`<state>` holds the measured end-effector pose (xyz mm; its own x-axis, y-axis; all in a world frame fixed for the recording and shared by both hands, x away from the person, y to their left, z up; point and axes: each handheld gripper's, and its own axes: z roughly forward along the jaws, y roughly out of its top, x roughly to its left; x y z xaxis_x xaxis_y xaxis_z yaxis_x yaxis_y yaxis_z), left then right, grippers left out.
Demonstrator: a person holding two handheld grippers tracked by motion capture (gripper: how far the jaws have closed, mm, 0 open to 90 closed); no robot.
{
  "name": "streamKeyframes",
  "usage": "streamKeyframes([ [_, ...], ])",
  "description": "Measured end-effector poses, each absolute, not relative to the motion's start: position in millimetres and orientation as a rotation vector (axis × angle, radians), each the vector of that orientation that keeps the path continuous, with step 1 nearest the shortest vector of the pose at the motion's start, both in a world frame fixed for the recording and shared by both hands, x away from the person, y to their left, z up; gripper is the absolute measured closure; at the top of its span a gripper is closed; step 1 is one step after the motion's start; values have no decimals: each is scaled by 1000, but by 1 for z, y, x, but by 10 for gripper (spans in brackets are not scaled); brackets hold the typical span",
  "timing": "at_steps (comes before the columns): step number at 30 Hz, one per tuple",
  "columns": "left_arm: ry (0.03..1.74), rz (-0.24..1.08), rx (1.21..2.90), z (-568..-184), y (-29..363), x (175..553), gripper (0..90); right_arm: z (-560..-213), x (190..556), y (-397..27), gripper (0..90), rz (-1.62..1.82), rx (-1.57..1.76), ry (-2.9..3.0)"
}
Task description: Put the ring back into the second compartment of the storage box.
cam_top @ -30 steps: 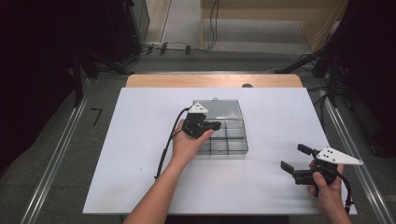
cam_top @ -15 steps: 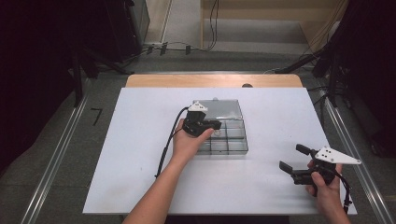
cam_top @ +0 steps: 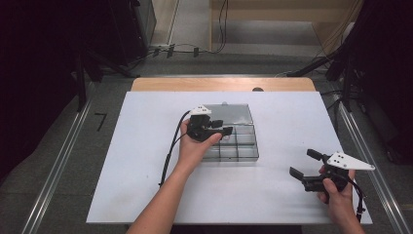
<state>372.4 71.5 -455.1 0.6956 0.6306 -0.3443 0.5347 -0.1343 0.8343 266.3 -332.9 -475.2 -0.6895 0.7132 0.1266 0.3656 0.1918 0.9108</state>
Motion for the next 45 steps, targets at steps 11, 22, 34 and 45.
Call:
streamKeyframes([
  [11, 937, 121, 1738, -452, 97, 367, 258, -470, 271, -324, 0, 1503, 1006, 2148],
  [22, 941, 116, 1697, -450, 116, 365, 121, -467, 278, -310, 0, 1517, 1000, 2165],
  [34, 950, 135, 1687, -451, 131, 363, 1, -462, 293, -290, 0, 1528, 964, 2198],
  [45, 963, 140, 1670, -457, 136, 362, 0, -456, 312, -275, 0, 1563, 969, 2212],
])
